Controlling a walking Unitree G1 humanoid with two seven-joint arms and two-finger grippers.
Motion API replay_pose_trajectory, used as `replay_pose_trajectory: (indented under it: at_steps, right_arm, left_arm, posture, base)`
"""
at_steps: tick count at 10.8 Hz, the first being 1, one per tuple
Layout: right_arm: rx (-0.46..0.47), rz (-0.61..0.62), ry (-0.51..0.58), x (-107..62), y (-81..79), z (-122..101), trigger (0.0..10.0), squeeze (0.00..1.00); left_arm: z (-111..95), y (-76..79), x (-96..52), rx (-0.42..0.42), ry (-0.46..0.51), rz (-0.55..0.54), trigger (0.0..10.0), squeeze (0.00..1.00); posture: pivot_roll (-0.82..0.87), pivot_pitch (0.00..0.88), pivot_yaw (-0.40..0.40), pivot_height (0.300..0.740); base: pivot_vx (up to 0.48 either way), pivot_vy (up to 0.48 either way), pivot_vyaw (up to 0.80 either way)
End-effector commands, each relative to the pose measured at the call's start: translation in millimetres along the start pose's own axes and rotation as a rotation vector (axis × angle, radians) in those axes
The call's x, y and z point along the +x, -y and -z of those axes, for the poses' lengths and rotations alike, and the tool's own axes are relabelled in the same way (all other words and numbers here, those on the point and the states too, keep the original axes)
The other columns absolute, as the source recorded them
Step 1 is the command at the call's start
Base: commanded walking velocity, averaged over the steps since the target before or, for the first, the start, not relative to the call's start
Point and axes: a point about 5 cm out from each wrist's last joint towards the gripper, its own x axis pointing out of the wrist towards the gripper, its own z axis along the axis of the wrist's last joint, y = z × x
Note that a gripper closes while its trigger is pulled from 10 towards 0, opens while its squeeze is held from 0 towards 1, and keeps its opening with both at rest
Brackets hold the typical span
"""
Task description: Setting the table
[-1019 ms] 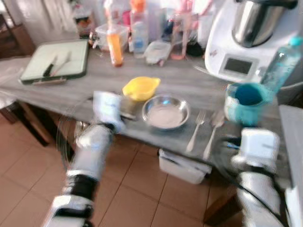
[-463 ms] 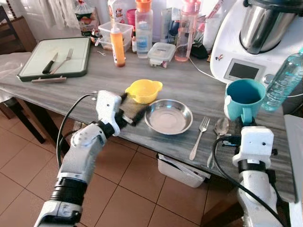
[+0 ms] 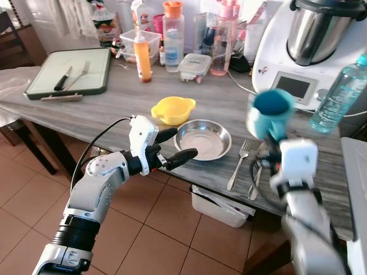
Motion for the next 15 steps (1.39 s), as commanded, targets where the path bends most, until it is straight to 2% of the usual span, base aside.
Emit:
replay_pose_trajectory:
  at_steps: [1,3,4,8,12,15]
  right_arm:
    - [0.011,-0.002,-0.006,7.6,11.4,-0.4,10.0,0.0]
    - [-0.019,-0.003,-0.026,21.7,30.7,4.0,10.0,0.0]
    - [0.005,-0.008,-0.051,27.0,36.7,9.2,10.0,0.0]
    - [0.064,-0.041,-0.048,44.6,49.8,23.2,10.0,0.0]
    - [0.121,-0.108,-0.02,63.4,43.5,27.3,10.0,0.0]
    - [0.145,-0.135,-0.003,74.2,41.0,25.7,10.0,0.0]
  left_arm:
    - [-0.8,3.3,-1.5,0.007,-0.019,0.033,10.0,0.0]
    - [0.7,7.3,-3.0,0.008,-0.048,0.069,10.0,0.0]
    - [1.2,8.8,-4.9,0.009,-0.058,0.08,10.0,0.0]
    - [2.4,12.0,-15.3,0.016,-0.097,0.091,10.0,0.0]
    - [-0.2,14.1,-24.5,0.017,-0.119,0.08,10.0,0.0]
    - [0.1,16.7,-24.8,0.01,-0.118,0.069,10.0,0.0]
  posture:
    - [0.12,0.09,0.001,0.74]
    - [0.13,0.1,-0.001,0.74]
    - [0.13,0.108,0.0,0.74]
    - [0.17,0.142,0.02,0.74]
    - [0.21,0.162,0.029,0.74]
    - [0.22,0.162,0.024,0.74]
  base:
    - [0.0,0.0,0.0]
    - [0.0,0.0,0.0]
    - [0.0,0.0,0.0]
    - [0.0,0.0,0.0]
    - [0.0,0.0,0.0]
    - [0.0,0.0,0.0]
